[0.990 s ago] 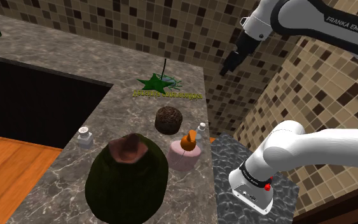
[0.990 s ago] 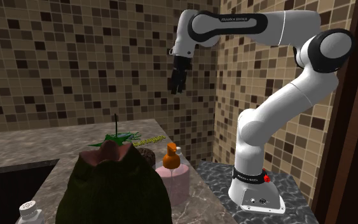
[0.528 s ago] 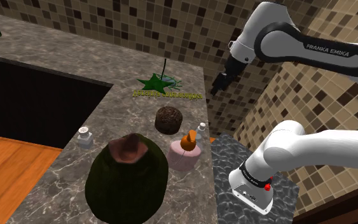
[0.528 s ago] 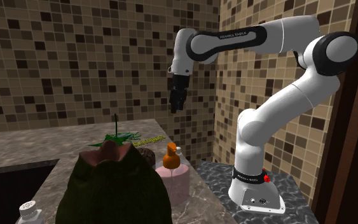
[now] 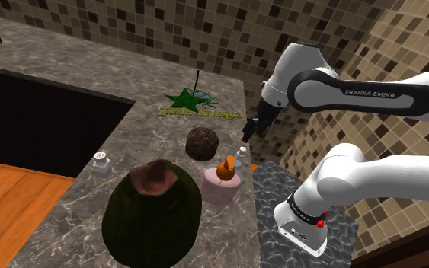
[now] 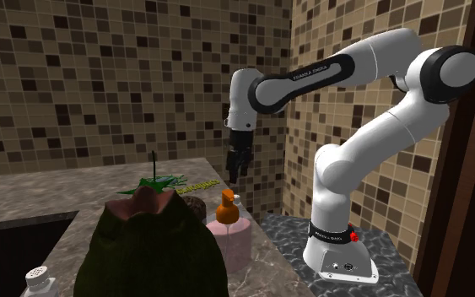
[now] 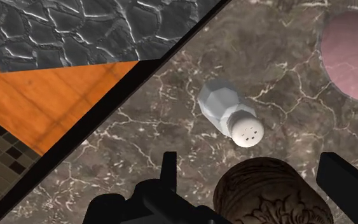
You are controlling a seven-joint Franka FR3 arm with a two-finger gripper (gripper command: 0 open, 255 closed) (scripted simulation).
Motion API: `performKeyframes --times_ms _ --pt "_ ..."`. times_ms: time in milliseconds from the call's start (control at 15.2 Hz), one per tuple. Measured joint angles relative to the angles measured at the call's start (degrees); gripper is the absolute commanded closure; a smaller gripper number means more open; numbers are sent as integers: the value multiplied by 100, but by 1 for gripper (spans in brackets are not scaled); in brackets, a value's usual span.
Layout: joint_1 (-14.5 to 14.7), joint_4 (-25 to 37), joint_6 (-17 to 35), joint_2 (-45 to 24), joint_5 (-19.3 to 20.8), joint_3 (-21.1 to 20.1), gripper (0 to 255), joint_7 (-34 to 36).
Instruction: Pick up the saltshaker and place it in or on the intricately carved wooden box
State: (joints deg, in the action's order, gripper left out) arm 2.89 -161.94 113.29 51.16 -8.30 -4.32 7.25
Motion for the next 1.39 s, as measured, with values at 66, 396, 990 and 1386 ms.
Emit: performKeyframes --times_ms 66,396,990,1386 --pt "58 -142 147 -53 -95 -74 0 88" --pt "166 -473 662 -300 -282 -210 0 203" --pt "214 -719 1156 -547 -367 -264 0 184" --pt "214 -717 1159 -547 -367 -264 255 184"
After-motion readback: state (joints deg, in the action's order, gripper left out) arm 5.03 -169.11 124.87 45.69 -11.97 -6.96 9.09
